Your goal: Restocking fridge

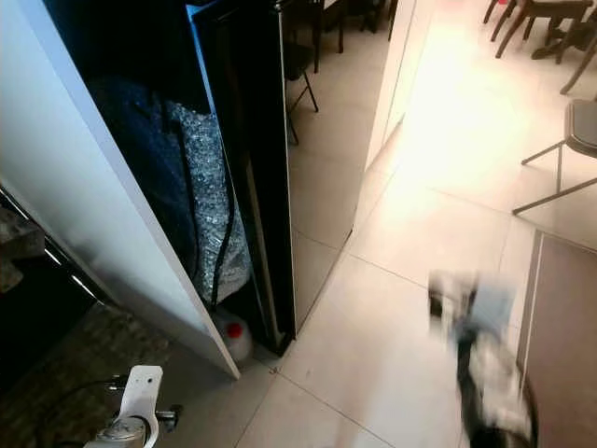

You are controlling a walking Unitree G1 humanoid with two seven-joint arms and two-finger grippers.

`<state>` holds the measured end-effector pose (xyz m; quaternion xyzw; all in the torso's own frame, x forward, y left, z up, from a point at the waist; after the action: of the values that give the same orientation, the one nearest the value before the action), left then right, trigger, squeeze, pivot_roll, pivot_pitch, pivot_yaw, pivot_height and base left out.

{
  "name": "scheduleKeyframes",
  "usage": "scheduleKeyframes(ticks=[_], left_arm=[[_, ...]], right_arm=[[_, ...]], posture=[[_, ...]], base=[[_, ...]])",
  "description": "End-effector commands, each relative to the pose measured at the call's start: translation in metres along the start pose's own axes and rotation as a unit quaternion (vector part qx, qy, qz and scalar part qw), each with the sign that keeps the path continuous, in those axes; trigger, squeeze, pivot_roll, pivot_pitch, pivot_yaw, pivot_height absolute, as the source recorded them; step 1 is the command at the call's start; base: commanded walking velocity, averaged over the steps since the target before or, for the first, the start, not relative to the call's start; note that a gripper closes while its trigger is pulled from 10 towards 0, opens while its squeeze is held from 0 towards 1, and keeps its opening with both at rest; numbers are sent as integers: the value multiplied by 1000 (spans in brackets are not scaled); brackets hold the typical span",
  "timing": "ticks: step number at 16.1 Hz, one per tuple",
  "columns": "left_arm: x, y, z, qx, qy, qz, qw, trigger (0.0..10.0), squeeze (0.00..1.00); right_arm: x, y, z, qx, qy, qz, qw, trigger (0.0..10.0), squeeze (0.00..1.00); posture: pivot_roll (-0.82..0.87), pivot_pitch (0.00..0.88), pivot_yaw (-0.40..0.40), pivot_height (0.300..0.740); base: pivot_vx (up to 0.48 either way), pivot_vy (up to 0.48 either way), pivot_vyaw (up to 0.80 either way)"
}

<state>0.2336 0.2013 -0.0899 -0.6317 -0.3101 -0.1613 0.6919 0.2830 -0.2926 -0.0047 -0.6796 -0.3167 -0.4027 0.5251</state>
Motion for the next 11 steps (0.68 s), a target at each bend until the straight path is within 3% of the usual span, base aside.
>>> scheduleKeyframes(ticks=[1,3,5,7,11], left_arm=[[-8,-1,4,3,9,16,1000,10000,0],[-8,-1,4,2,8,16,1000,10000,0],[-9,-1,4,2,8,18,1000,10000,0],[-9,-1,4,0,11,22,1000,10000,0],[-10,-1,2,-11,23,27,999,10000,0]], right_arm=[[-25,-4,5,4,-12,42,999,10000,0],[-102,-33,23,22,-45,175,983,10000,0],[-152,-63,36,30,-55,259,964,10000,0],[-164,-73,50,44,-39,266,962,10000,0],[-163,-72,53,44,-50,262,963,10000,0]], posture=[[-172,81,50,740],[-165,79,52,740],[-158,78,54,740],[-162,79,58,740],[-163,67,50,740]], base=[[0,0,0],[0,0,0],[0,0,0],[0,0,0],[0,0,0]])
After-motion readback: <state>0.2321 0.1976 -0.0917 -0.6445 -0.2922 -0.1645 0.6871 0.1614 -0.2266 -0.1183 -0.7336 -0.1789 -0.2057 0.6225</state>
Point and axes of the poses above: a point about 5 cm out from each wrist's last joint towards the gripper, its own y axis pointing out of the wrist towards the gripper, its own x axis along the axis of the wrist's last joint, z = x × y, the point moved 3 cm from there along y, pointing out of the wrist towards the gripper, and after that the axes turned 13 degrees about -y, right-handed, at the moved point
